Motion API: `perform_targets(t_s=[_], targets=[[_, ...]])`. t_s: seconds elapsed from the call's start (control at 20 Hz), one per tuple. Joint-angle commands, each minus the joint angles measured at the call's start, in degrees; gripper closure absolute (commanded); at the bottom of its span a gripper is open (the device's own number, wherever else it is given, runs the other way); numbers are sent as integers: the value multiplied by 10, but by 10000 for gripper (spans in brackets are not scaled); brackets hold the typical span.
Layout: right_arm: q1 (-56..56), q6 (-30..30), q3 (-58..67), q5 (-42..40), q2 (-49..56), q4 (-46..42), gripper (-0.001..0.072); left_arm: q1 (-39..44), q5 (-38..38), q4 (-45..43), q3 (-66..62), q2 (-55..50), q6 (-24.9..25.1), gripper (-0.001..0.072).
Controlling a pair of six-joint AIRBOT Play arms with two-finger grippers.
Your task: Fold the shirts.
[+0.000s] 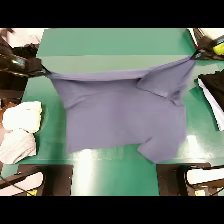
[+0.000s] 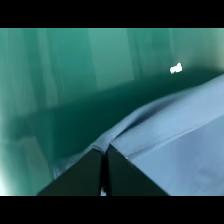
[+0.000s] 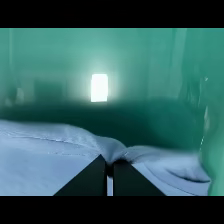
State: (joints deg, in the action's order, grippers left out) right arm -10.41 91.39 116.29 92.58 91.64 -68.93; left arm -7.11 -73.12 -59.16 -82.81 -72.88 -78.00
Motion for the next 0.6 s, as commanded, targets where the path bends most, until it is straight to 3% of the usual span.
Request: perform_targets(t_s=[0.0,0.35,0.55], targets=[[13,0,0,-75,83,-3,696,0,83,20,28,-85,40,682],[14,-21,0,-226,133,-7,695,3,317,137,27,-120,110,682],[14,-21,0,-221,133,-69,696,7,351,131,27,-121,136,682]])
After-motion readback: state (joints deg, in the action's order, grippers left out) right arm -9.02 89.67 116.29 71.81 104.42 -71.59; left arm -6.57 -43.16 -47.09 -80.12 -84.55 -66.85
